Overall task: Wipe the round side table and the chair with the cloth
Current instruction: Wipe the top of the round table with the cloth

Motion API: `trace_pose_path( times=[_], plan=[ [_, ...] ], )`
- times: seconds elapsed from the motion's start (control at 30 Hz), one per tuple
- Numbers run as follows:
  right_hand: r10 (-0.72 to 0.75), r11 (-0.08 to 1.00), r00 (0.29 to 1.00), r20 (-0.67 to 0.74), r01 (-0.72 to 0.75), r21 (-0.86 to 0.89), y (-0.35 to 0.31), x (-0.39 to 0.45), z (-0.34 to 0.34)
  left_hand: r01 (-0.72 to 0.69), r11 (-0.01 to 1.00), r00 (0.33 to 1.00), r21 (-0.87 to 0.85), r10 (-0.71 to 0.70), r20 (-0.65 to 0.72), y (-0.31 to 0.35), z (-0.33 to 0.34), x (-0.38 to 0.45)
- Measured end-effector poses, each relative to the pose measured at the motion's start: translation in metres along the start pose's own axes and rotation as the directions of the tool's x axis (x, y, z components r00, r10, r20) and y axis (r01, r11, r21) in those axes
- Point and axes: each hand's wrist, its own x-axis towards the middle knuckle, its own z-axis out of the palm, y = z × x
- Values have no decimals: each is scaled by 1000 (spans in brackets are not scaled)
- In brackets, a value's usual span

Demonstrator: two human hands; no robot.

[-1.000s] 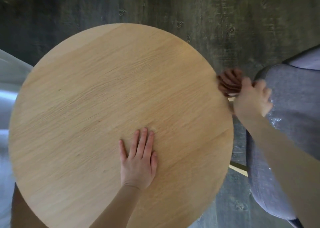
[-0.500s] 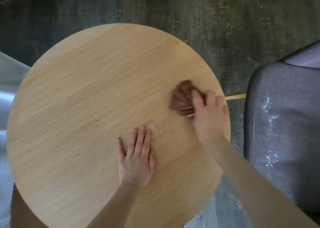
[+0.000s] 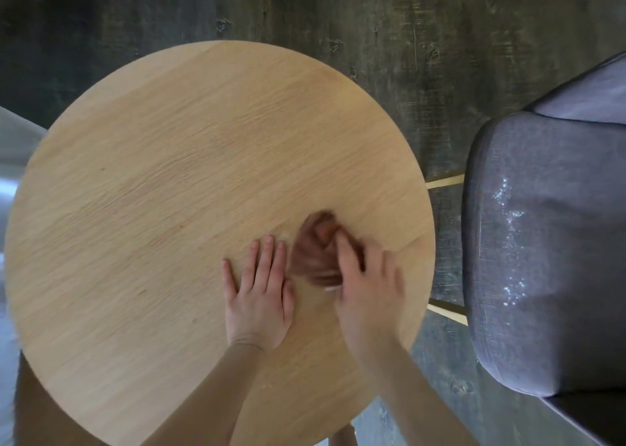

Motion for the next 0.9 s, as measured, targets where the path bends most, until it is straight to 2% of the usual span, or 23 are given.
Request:
trace_pose_path(
  times=[0.07,0.1,0.2,0.3,0.37,0.43,0.47,0.5,0.6,0.67,0.73,0.77,0.8,0.83,0.9],
  plan=[
    [3,1000,995,99,-3,1,0,-21,13,-16,1000,1000,15,16,-8,0,1,0],
    [21,1000,995,94,-19,-22,10,-26,16,-13,1000,1000,16,14,-13,1,1,1],
    [98,990,995,-6,-98,-98,52,-25,12,-2,1000,1000,7,3,-30,2,4,1],
    [270,952,959,-88,-279,-126,87,-20,3,-7,1000,999,9,8,-45,1,5,1],
    [454,889,890,-28,-455,-40,102,-16,-2,-8,1000,998,14,9,-56,0,4,1],
    [625,774,772,112,-632,42,114,-16,-6,-5,1000,999,14,6,-49,0,3,2],
    [669,733,734,118,-678,60,117,-19,-9,-3,1000,999,6,3,-41,-1,3,2],
    [689,716,719,95,-695,73,117,-23,-12,-1,1000,999,-4,0,-39,0,3,2],
    [674,729,739,20,-669,146,108,-32,-25,6,999,1000,-53,-7,-17,1,-1,2],
    [681,707,732,31,-667,234,96,-32,-33,28,994,1000,-108,-28,-4,3,-9,2],
    [709,639,701,81,-687,346,80,-25,-43,19,971,1000,-237,-20,-2,15,-22,0],
    [706,617,701,100,-678,400,70,-23,-48,18,931,1000,-364,-8,27,26,-36,-2],
    [689,614,717,105,-655,441,60,-22,-54,45,848,996,-528,5,92,40,-51,-7],
    [663,626,742,100,-623,469,51,-21,-60,91,727,987,-681,24,158,55,-71,-11],
    [599,685,796,89,-566,458,35,-23,-74,218,513,957,-830,54,284,83,-106,-22]
  ],
)
